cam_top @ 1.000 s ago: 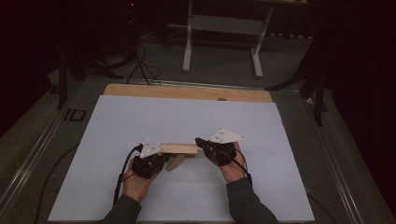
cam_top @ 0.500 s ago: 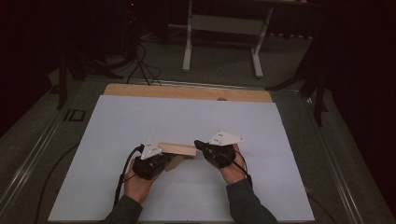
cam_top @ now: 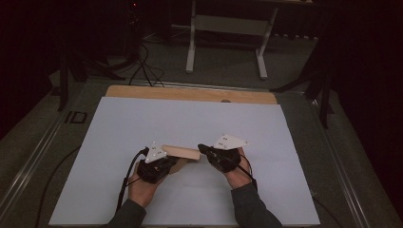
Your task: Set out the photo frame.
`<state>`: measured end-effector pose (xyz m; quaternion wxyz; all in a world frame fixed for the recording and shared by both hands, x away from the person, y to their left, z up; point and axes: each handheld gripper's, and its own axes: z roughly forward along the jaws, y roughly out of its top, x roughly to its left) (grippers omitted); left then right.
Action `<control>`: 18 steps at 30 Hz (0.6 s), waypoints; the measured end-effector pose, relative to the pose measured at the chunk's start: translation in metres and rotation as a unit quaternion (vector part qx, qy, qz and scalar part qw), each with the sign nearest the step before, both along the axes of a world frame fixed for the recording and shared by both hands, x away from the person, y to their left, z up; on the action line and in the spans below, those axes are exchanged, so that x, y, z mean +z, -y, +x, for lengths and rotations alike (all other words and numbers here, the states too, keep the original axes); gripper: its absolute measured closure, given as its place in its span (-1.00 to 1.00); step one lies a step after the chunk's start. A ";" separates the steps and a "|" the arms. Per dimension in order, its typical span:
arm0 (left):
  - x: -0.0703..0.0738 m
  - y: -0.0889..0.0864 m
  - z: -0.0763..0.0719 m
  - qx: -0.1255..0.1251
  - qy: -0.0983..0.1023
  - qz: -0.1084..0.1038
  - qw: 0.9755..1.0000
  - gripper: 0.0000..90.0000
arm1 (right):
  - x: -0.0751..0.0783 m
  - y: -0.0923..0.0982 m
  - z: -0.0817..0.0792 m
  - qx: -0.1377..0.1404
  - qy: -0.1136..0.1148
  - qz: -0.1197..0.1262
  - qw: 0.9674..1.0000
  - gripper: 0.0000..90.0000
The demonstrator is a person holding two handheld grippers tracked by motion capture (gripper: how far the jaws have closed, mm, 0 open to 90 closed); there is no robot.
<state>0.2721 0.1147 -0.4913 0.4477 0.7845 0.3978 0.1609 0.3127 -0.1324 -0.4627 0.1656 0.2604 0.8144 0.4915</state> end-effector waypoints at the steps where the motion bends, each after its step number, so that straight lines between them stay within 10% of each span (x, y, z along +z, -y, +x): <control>1: 0.000 0.000 0.000 0.000 0.000 0.000 1.000 0.99 | 0.000 0.000 0.000 0.000 -0.001 0.000 1.000 0.99; 18: 0.000 0.008 0.001 -0.008 -0.004 -0.004 1.000 0.99 | 0.000 0.002 -0.002 0.009 -0.003 -0.005 1.000 0.99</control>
